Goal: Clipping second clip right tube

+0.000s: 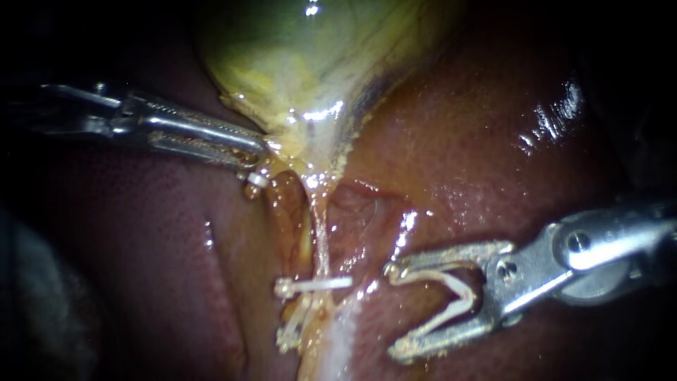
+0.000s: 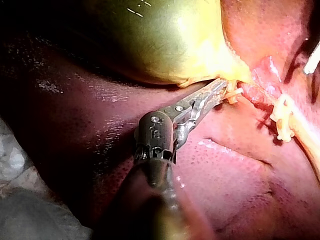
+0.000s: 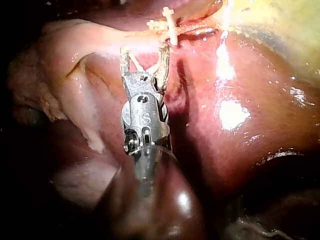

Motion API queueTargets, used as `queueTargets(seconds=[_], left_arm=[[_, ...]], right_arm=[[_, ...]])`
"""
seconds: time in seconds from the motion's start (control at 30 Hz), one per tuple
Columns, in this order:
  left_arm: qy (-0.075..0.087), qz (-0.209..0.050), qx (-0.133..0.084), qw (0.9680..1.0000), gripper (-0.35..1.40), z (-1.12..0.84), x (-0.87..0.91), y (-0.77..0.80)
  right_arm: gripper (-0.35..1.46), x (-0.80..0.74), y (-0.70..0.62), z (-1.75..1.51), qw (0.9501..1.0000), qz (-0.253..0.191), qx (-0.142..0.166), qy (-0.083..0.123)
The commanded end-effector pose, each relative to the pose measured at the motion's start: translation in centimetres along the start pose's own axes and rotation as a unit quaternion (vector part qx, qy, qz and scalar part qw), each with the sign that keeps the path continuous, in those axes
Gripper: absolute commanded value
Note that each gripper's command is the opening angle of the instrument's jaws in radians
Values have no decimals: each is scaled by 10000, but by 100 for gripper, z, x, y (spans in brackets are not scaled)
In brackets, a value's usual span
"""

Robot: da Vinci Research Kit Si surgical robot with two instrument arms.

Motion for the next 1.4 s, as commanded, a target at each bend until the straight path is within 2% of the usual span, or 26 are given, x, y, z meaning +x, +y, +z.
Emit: queueTargets(seconds=[0.03, 0.13, 0.2, 0.33, 0.4, 0.47, 0.6, 0.77, 0.97, 1.17, 1.4], left_arm=[[-1, 0, -5, 10000, -35, -2, 1, 0], [-14, -7, -46, 10000, -35, -15, 3, 2], [-19, -23, -69, 10000, -35, -32, 8, 7], [19, -81, 60, 9999, -35, -71, 23, 17], [64, -125, 91, 9999, -35, -86, 33, 20], [91, -157, 120, 9998, -35, -93, 40, 20], [108, -165, 124, 9997, -35, -94, 41, 19], [112, -154, 138, 9997, -35, -91, 36, 18], [112, -155, 139, 9997, -35, -91, 37, 18], [113, -156, 141, 9997, -35, -91, 37, 18], [114, -158, 145, 9997, -35, -90, 37, 19]], right_arm=[[50, 0, 0, 0, 10000, 1, 0, 1], [50, 0, 0, 0, 10000, 1, 15, -2], [50, 0, 0, 0, 10000, 1, 16, -2], [50, 0, 0, 0, 10000, -1, 33, -4], [50, 0, 0, 0, 10000, -2, 34, -4], [50, 0, 0, -1, 10000, -2, 35, -4], [50, 2, 1, -1, 10000, 5, 36, -2], [50, 16, 9, 3, 9998, 54, 59, 185], [49, 31, 28, 18, 9968, 737, 39, 311], [49, 28, 49, 31, 9920, 1208, -138, 331], [49, 15, 69, 56, 9868, 1574, -216, 321]])
